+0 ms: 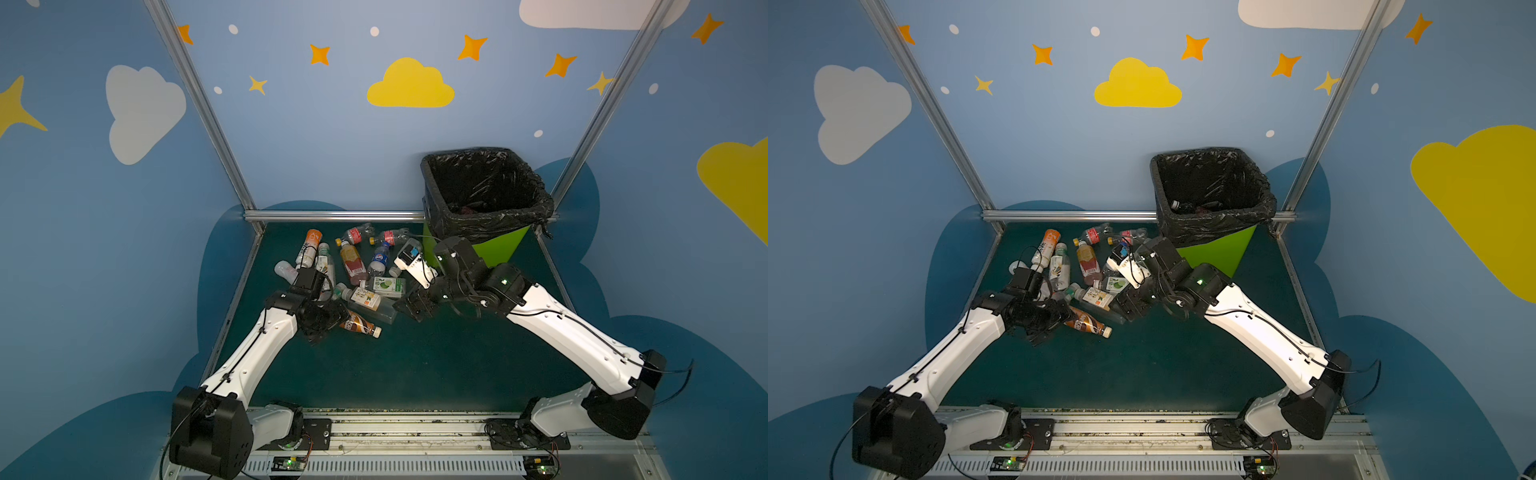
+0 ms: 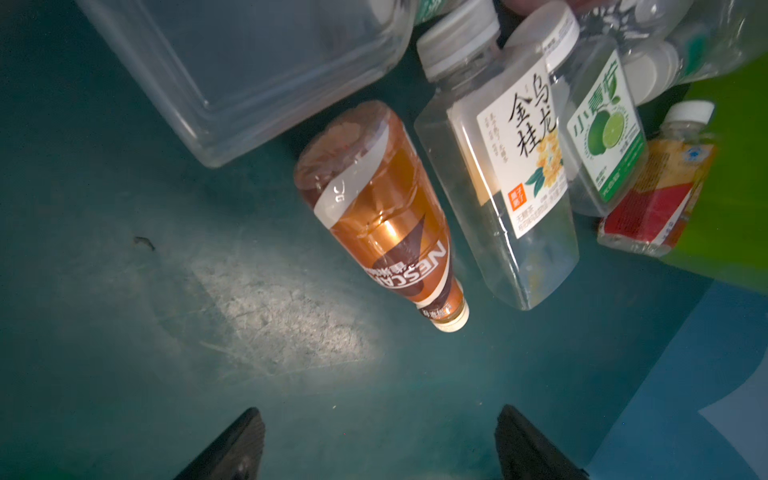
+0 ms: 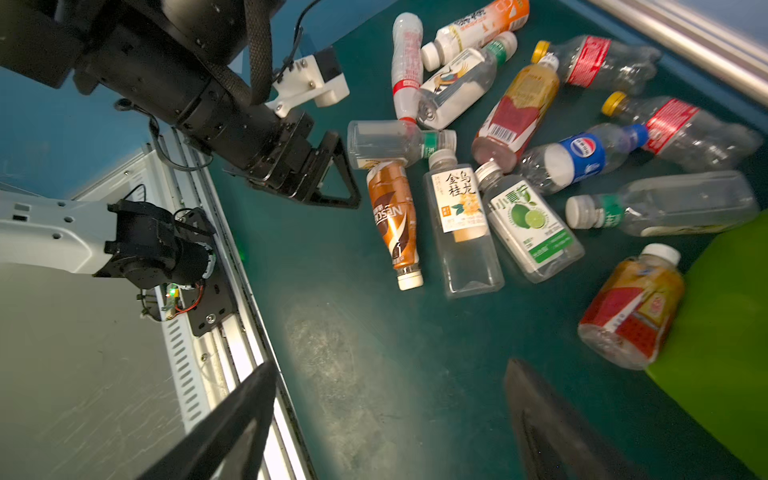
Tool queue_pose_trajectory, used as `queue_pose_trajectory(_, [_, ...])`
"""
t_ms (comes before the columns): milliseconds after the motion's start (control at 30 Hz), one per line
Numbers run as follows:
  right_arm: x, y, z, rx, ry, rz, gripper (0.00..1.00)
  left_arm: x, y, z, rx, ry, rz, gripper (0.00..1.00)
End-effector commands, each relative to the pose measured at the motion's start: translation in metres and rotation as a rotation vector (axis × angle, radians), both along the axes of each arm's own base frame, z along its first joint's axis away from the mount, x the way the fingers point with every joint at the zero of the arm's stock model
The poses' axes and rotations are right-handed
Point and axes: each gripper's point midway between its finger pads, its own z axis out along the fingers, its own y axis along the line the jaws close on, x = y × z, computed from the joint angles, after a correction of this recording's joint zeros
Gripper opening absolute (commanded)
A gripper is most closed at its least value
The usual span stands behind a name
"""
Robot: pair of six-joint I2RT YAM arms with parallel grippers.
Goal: Throw the plastic bottles in the bin
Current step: 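Grasp the brown Nescafe bottle with left gripper while right arm returns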
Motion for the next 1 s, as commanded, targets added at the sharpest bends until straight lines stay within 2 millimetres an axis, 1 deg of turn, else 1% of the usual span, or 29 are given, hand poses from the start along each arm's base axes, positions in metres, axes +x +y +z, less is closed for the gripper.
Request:
queue_pose_trajectory(0, [-0.010,-0.002,-0.023,-0.012,0.118,-0.037,0.86,0.011,0.003,-0.013,0.017,-0.012,0.059,0.84])
queue_pose_trajectory(67, [-0.013,-0.006,-0.042,-0.047,0.166,-0.063,0.86,0.016,0.002,-0.021,0.020,-0.012,0.072,0.83])
queue_pose_trajectory(133, [-0.017,-0.011,-0.055,-0.072,0.204,-0.076,0.86,0.020,0.000,-0.026,0.022,-0.004,0.070,0.83])
queue_pose_trajectory(233, [-0.023,-0.014,-0.068,-0.092,0.241,-0.079,0.86,0.025,-0.003,-0.032,0.031,0.026,0.060,0.84])
queue_pose_trajectory(300, [-0.024,-0.017,-0.073,-0.104,0.249,-0.085,0.87,0.030,-0.004,-0.036,0.033,0.038,0.056,0.85])
queue_pose_trajectory(533, [-0.022,-0.031,-0.081,-0.147,0.255,-0.111,0.87,0.048,-0.008,-0.058,0.043,0.064,0.074,0.87])
queue_pose_trajectory(800, [-0.017,-0.049,-0.087,-0.144,0.267,-0.156,0.87,0.062,-0.010,-0.075,0.076,0.092,0.055,0.85])
queue_pose_trajectory(867, [-0.015,-0.054,-0.087,-0.141,0.269,-0.168,0.87,0.064,-0.011,-0.078,0.082,0.099,0.047,0.82])
queue_pose_trajectory(967, [-0.013,-0.060,-0.087,-0.135,0.272,-0.188,0.87,0.067,-0.015,-0.081,0.089,0.111,0.022,0.72])
